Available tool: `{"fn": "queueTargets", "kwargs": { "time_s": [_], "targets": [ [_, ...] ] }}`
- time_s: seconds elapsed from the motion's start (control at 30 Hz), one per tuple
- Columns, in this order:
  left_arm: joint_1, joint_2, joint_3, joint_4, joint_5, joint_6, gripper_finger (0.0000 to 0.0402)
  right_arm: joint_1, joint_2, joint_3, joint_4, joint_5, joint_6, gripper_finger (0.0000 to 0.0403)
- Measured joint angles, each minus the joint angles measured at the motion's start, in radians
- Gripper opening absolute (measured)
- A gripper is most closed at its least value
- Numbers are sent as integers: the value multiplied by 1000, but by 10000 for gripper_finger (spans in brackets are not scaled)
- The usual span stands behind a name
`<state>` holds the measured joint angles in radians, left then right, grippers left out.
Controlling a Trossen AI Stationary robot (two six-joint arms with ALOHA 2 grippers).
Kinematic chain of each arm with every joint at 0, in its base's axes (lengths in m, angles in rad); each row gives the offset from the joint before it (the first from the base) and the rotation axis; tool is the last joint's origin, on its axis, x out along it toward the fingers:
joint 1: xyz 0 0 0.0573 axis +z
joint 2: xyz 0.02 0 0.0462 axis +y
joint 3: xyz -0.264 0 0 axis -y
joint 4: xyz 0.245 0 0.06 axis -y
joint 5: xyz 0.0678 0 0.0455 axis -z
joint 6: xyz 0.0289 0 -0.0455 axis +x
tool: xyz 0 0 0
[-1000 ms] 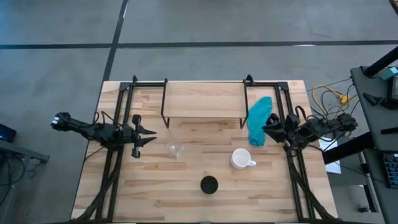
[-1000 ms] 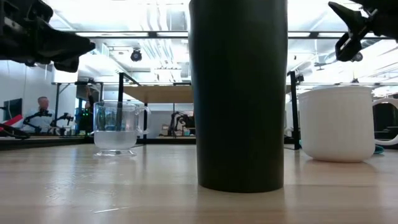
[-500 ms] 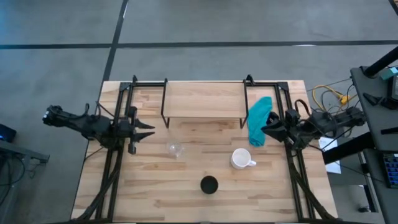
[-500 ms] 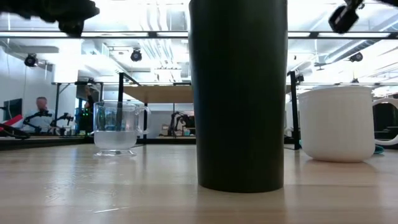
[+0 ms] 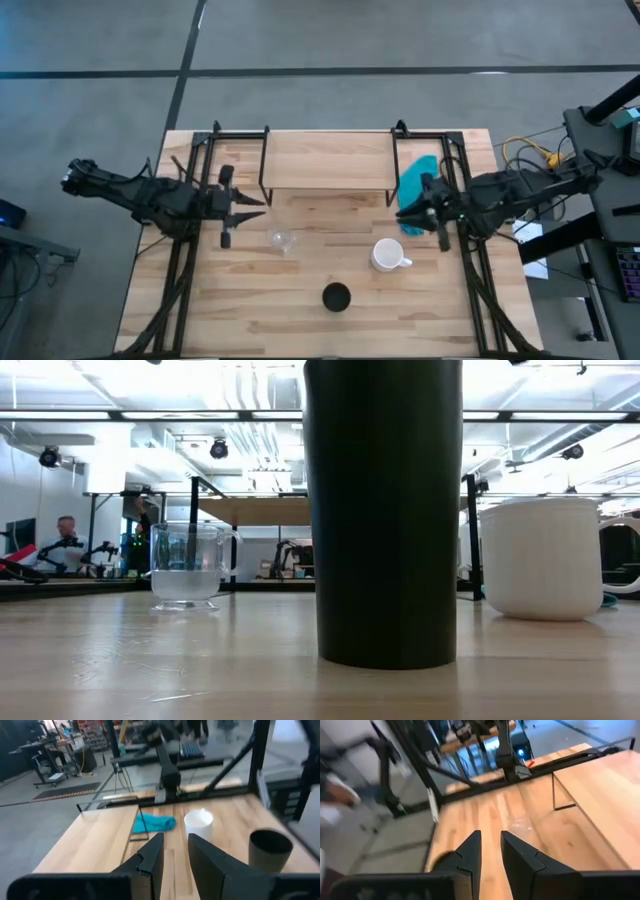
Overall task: Stack small to large cups/mugs on shelf
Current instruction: Put the transparent mug on the shelf
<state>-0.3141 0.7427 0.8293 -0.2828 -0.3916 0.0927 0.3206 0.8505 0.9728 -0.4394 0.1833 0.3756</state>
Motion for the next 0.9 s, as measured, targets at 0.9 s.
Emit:
{"fn": "queueTargets", "kwargs": {
  "time_s": [0.9],
  "targets": [
    [0, 59, 124, -49, -82, 176, 75, -5, 600, 503, -343, 0, -143, 68]
  ]
}}
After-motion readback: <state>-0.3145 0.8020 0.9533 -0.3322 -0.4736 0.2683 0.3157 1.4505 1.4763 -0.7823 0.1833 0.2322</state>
